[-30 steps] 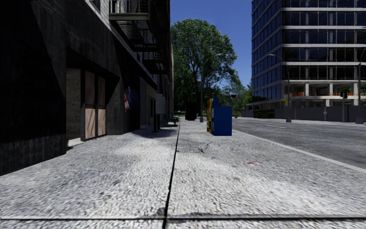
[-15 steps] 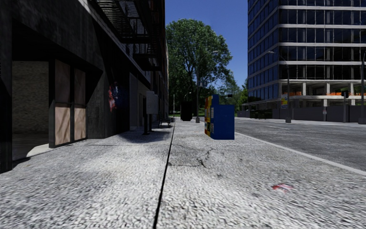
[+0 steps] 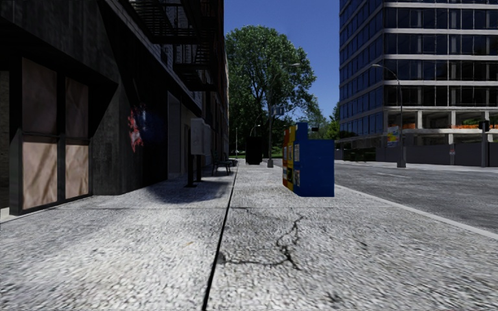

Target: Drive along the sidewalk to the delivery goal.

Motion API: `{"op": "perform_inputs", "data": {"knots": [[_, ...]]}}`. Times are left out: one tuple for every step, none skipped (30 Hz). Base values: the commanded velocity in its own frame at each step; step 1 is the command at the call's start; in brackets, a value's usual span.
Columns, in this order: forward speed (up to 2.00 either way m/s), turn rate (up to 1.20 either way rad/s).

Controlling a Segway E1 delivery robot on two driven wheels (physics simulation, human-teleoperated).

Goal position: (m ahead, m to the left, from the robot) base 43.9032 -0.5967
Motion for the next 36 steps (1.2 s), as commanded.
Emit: {"op": "perform_inputs", "data": {"knots": [[2.00,0.00],[2.00,0.00],[2.00,0.00],[2.00,0.00],[2.00,0.00],[2.00,0.00],[2.00,0.00],[2.00,0.00],[2.00,0.00],[2.00,0.00],[2.00,0.00],[2.00,0.00],[2.00,0.00],[2.00,0.00],[2.00,0.00],[2.00,0.00],[2.00,0.00],[2.00,0.00],[2.00,0.00],[2.00,0.00],[2.00,0.00],[2.00,0.00],[2.00,0.00],[2.00,0.00],[2.00,0.00],[2.00,0.00],[2.00,0.00],[2.00,0.00],[2.00,0.00],[2.00,0.00],[2.00,0.00],[2.00,0.00],[2.00,0.00],[2.00,0.00],[2.00,0.00],[2.00,0.00]]}}
